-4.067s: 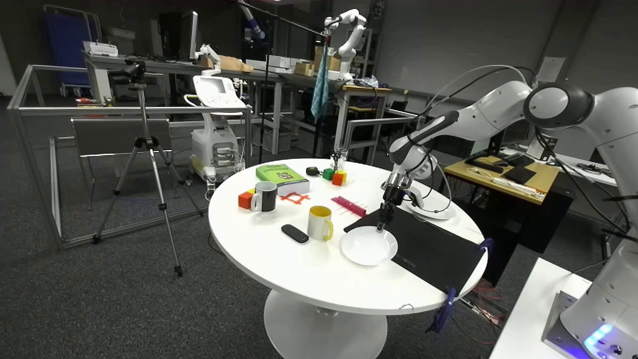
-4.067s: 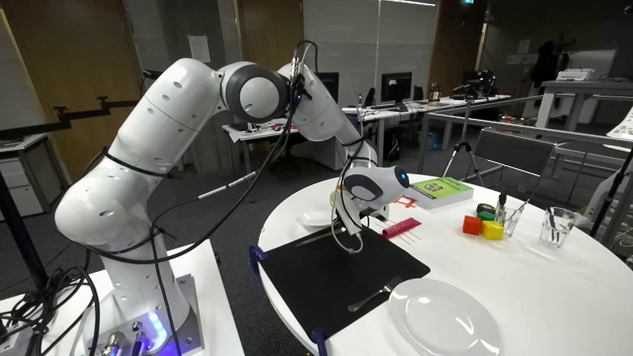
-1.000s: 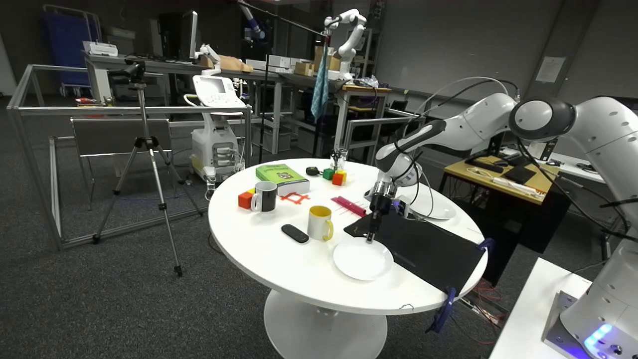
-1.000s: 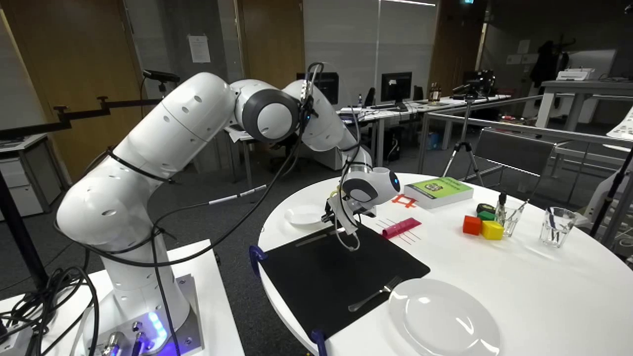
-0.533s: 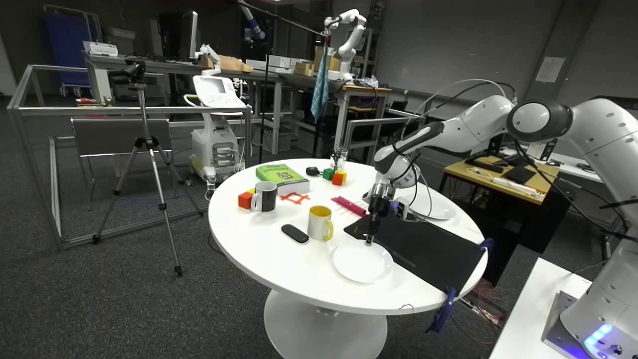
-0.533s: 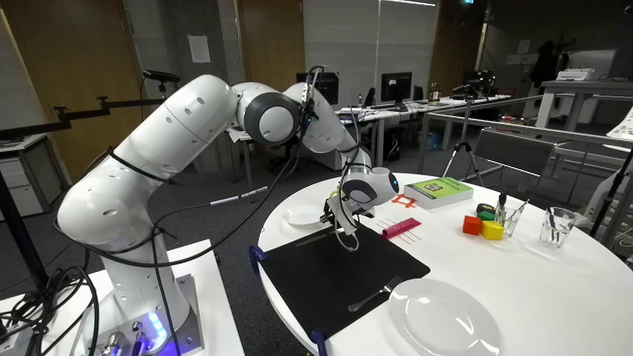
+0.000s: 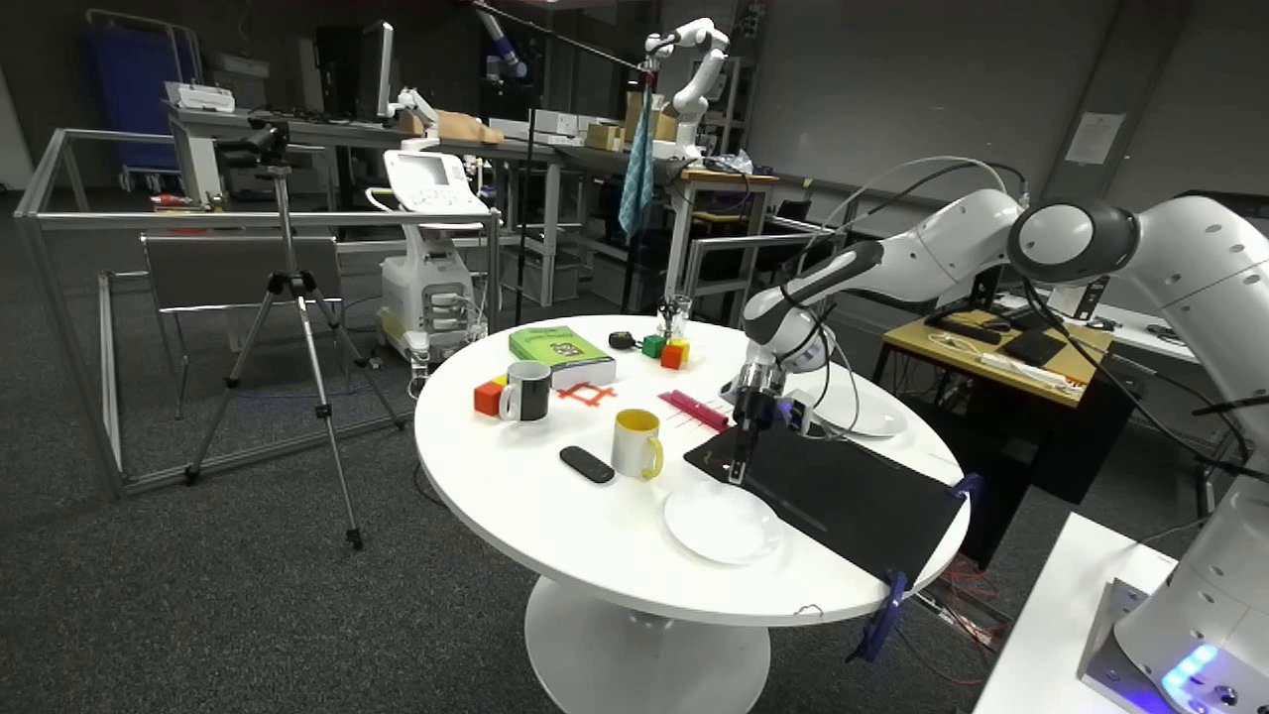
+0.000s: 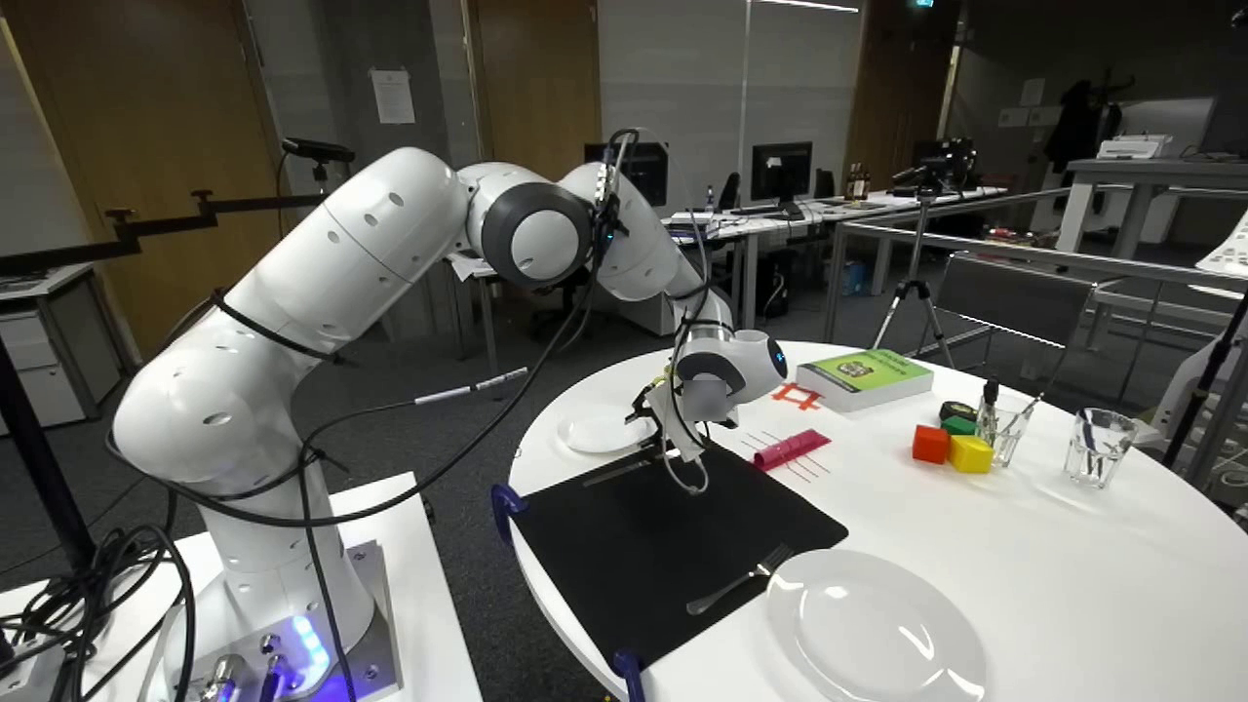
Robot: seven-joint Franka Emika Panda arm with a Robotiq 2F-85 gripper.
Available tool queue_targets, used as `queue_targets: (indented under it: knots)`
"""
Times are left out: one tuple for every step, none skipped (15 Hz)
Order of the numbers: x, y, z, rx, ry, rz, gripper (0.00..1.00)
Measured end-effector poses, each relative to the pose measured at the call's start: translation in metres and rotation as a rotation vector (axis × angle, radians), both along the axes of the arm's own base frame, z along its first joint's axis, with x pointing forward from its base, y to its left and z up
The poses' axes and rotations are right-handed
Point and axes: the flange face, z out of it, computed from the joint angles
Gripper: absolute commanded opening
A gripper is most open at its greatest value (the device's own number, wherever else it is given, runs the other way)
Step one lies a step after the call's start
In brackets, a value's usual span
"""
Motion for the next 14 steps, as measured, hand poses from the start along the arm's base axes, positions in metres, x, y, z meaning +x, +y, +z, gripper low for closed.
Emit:
queue_targets:
  knots:
    - [0.0, 0.0, 0.0, 0.0, 0.0, 0.0, 0.89]
    - [0.001, 0.0, 0.001, 0.0, 0.0, 0.0, 0.98]
    - [0.001, 0.0, 0.001, -0.001, -0.001, 0.0, 1.0]
    - [0.001, 0.0, 0.002, -0.001, -0.002, 0.0, 1.0]
    - [0.002, 0.0, 0.003, -0.001, -0.004, 0.0, 1.0]
    - [0.003, 0.0, 0.005, -0.002, -0.007, 0.0, 1.0]
    - [0.003, -0.001, 0.006, -0.003, -0.01, 0.001, 1.0]
    - [0.004, -0.001, 0.007, -0.004, -0.012, 0.001, 1.0]
    - [0.004, -0.001, 0.008, -0.006, -0.015, 0.0, 1.0]
    - [0.005, -0.002, 0.009, -0.008, -0.019, 0.0, 1.0]
    - [0.006, -0.002, 0.01, -0.01, -0.023, 0.0, 1.0]
    - [0.007, -0.002, 0.011, -0.014, -0.029, -0.001, 1.0]
    - [0.008, -0.003, 0.014, -0.017, -0.035, 0.0, 1.0]
    - [0.009, -0.003, 0.017, -0.022, -0.042, 0.001, 1.0]
